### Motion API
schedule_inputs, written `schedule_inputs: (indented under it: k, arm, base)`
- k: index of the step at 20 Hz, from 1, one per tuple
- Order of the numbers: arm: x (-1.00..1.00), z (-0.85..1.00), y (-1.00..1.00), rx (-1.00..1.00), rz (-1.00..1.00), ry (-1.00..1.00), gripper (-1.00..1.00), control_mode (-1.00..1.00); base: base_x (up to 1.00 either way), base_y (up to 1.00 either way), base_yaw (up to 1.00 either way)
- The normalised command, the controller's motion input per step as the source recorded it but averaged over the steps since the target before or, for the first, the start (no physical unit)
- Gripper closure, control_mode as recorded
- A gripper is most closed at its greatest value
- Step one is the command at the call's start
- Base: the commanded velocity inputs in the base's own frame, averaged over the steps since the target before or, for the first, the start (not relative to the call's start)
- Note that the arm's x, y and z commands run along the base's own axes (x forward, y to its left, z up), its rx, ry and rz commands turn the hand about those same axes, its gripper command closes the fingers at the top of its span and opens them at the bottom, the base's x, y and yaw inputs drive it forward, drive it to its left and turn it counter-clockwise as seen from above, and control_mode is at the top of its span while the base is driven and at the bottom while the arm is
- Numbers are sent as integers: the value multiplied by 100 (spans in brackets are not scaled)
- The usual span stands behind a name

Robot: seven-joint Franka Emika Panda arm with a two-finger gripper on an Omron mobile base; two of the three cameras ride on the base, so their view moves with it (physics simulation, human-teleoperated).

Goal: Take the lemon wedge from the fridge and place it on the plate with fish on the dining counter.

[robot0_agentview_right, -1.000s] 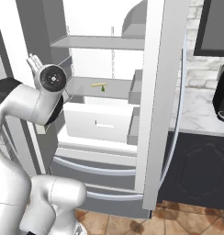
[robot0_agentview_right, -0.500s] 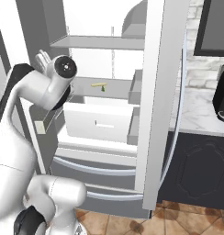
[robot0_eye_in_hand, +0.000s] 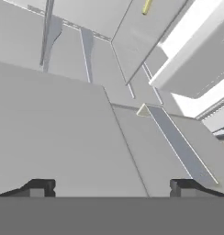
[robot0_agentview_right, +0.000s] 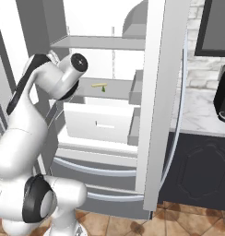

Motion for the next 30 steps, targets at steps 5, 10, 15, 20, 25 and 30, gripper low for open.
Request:
schedule_inputs:
  k: [5, 10, 15, 20, 25, 30]
  arm:
    - [49, -17, 50, 3, 16, 6, -100, -100]
    - [39, -12, 65, 4, 16, 2, -100, -100]
    - [20, -16, 98, 3, 15, 0, -100, -100]
    - [6, -31, 100, 4, 14, -4, -100, -100]
    - [20, -44, 70, 21, 11, -1, -100, -100]
    - [-71, 0, -41, -7, 0, -8, -100, -100]
  base:
    - [0, 0, 0]
    - [0, 0, 0]
    - [0, 0, 0]
    - [0, 0, 0]
    - [0, 0, 0]
    - [0, 0, 0]
